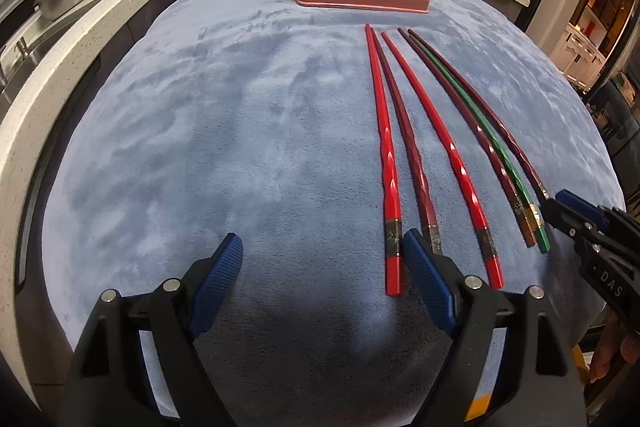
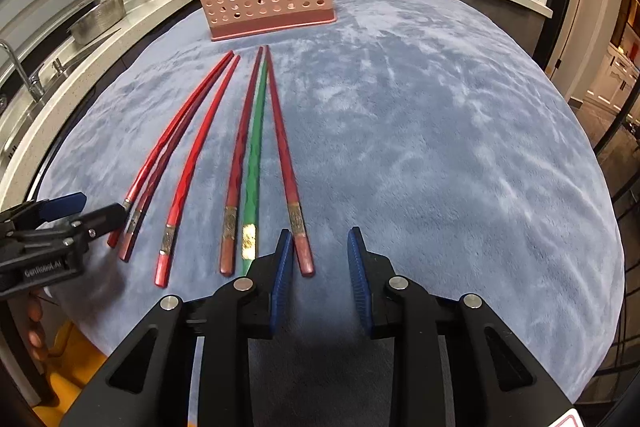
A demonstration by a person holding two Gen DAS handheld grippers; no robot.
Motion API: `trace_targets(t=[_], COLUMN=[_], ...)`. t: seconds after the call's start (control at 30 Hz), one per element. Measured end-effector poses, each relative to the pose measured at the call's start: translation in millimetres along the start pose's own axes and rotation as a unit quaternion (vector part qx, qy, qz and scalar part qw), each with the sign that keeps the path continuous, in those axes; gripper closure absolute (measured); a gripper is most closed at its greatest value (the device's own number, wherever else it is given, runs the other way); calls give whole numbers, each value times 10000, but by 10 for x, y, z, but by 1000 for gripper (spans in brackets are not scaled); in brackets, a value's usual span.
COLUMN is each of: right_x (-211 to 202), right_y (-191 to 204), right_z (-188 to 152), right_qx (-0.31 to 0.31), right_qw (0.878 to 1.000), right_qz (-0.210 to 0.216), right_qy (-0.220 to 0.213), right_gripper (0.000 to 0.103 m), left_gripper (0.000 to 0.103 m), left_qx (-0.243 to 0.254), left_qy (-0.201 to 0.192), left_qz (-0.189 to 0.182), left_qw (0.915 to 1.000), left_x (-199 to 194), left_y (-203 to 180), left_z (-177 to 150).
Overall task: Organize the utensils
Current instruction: 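Grasp a red chopstick with the right tool while the left tool grasps another red chopstick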
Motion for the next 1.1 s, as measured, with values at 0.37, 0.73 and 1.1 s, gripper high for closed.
trace_targets(t=[0.37, 0.73, 1.1], right_x=[99, 2, -659], right_y=[119, 105, -1], right_z=[99, 148, 612], right_qx=[-142, -119, 94], right_qw=[9999, 9997, 9953], right_qz=[88, 179, 340], right_qy=[-19, -100, -905], right_gripper=[93, 94, 96], left_gripper=[56, 94, 95], left_qx=[200, 160, -68], left_qy=[-130, -220, -1087], left_qz=[49, -506, -488], left_qw=[9997, 9983, 9929], left_x=[8, -172, -914], left_y=[-54, -98, 15], left_z=[34, 94, 598])
Point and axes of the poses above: each gripper's, at about its wrist camera, not at the fingertips, and x roughly the way its jaws point, y to its left, z to its top, the point moved 10 cm from there along x, roughly the way its jaws point, and after that the axes turned 7 degrees about y, right-handed, at the moved point
